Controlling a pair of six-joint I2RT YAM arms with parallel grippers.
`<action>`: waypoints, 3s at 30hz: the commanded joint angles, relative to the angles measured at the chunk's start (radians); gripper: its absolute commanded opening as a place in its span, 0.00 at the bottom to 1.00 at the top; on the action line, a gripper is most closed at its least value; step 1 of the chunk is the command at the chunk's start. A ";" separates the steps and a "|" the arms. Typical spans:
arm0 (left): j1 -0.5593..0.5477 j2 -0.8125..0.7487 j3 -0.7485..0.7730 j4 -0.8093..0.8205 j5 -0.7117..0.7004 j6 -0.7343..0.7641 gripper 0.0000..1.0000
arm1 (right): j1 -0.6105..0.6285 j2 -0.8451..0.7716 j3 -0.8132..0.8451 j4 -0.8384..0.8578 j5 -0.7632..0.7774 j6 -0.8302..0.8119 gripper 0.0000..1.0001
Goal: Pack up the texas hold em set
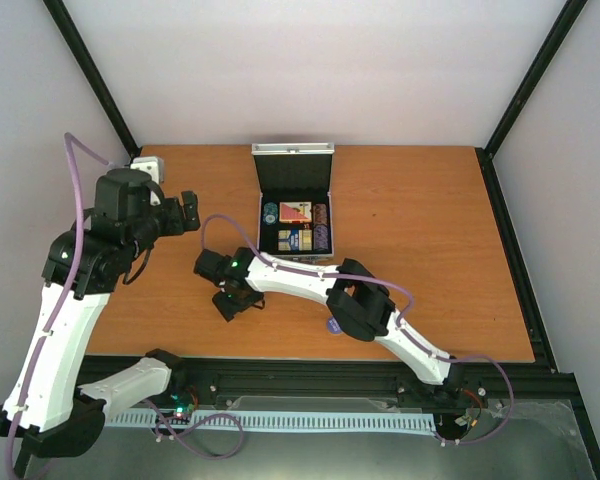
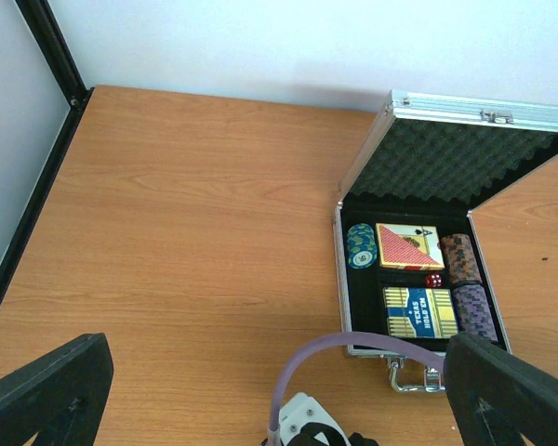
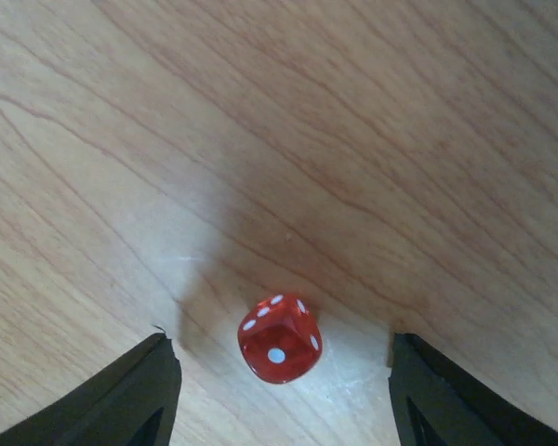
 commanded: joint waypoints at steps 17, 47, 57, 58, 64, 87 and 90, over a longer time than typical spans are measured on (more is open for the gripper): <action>-0.004 -0.015 -0.008 -0.011 0.007 0.002 1.00 | 0.008 0.061 0.060 -0.034 0.023 -0.007 0.31; -0.003 -0.006 -0.034 0.005 0.003 0.005 1.00 | -0.229 -0.152 0.023 -0.052 0.241 0.050 0.04; -0.004 0.015 -0.032 0.008 0.007 0.005 1.00 | -0.354 -0.073 0.093 -0.010 0.257 0.041 0.03; -0.004 0.016 -0.034 0.008 0.008 0.005 1.00 | -0.357 -0.060 0.107 -0.004 0.273 0.032 0.03; -0.004 0.020 -0.048 0.008 0.002 0.002 1.00 | -0.387 0.019 0.178 0.010 0.283 0.025 0.03; -0.004 0.056 -0.048 0.005 -0.007 0.001 1.00 | -0.441 0.091 0.140 0.051 0.261 0.017 0.03; -0.004 0.059 -0.050 0.008 -0.004 0.000 1.00 | -0.443 0.093 0.140 0.052 0.261 0.017 0.04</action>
